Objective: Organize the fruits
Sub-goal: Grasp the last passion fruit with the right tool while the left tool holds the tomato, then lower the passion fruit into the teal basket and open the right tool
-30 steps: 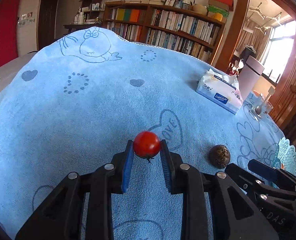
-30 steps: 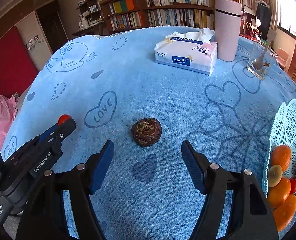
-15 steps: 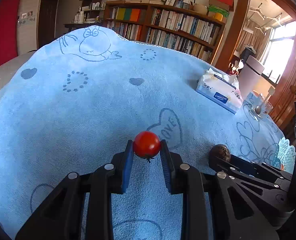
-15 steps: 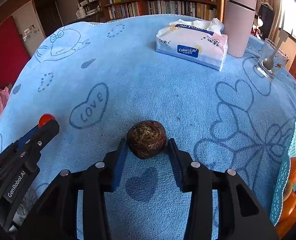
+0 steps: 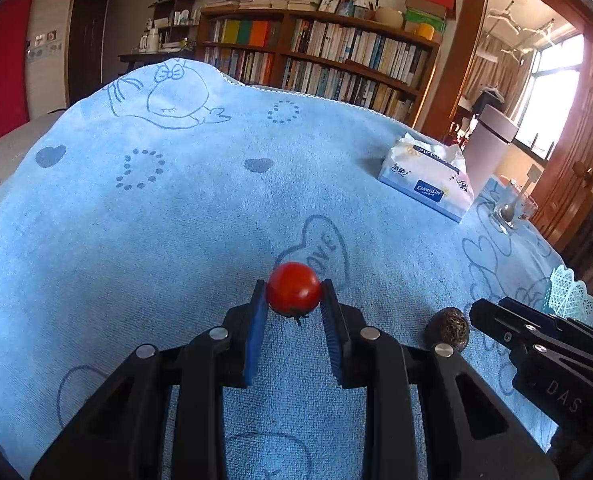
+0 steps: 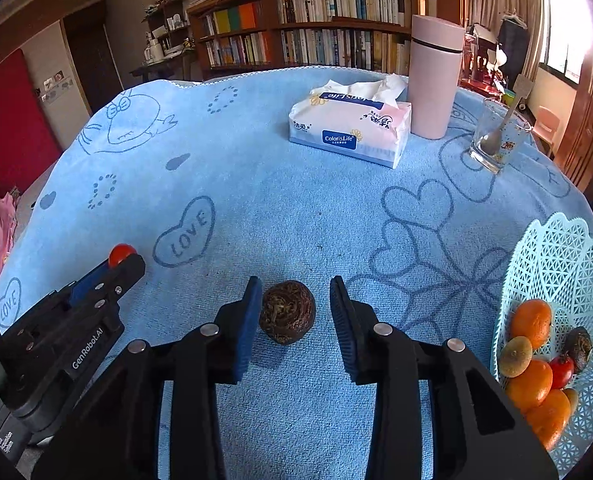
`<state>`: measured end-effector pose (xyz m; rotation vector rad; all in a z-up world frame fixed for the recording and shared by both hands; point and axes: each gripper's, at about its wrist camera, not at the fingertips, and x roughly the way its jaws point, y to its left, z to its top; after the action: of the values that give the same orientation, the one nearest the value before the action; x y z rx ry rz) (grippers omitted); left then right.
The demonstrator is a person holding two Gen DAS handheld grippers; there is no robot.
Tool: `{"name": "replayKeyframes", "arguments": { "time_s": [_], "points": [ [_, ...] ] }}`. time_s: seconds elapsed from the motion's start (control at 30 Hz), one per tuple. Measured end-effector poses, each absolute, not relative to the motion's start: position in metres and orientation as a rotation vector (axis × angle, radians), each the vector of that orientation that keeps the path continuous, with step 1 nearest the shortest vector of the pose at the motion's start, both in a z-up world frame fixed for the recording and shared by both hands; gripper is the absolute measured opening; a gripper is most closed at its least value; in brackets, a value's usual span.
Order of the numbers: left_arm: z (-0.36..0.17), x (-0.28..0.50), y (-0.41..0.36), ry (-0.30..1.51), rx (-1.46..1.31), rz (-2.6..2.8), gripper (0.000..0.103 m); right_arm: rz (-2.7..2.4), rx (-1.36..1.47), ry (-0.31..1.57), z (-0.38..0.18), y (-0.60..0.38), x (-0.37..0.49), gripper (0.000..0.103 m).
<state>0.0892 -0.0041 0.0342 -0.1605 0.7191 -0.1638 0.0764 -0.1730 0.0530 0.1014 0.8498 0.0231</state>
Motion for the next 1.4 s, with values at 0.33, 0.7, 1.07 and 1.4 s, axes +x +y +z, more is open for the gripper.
{"name": "replayKeyframes", "arguments": {
  "time_s": [0.33, 0.7, 1.07, 1.4],
  "points": [
    [0.034, 0.088, -0.005, 0.721, -0.159, -0.169, 0.027, 0.039, 0.204, 0.928, 0.025, -0.179, 0.084, 0.065],
    [0.034, 0.087, -0.008, 0.72, -0.156, -0.183, 0.027, 0.017, 0.138, 0.934, 0.017, -0.166, 0.092, 0.041],
    [0.035, 0.083, -0.013, 0.714, -0.142, -0.201, 0.027, -0.051, 0.188, 0.8, 0.065, -0.202, 0.038, 0.041],
    [0.037, 0.074, -0.025, 0.702, -0.108, -0.23, 0.027, -0.222, 0.297, 0.725, 0.089, -0.277, -0.014, 0.041]
  ]
}}
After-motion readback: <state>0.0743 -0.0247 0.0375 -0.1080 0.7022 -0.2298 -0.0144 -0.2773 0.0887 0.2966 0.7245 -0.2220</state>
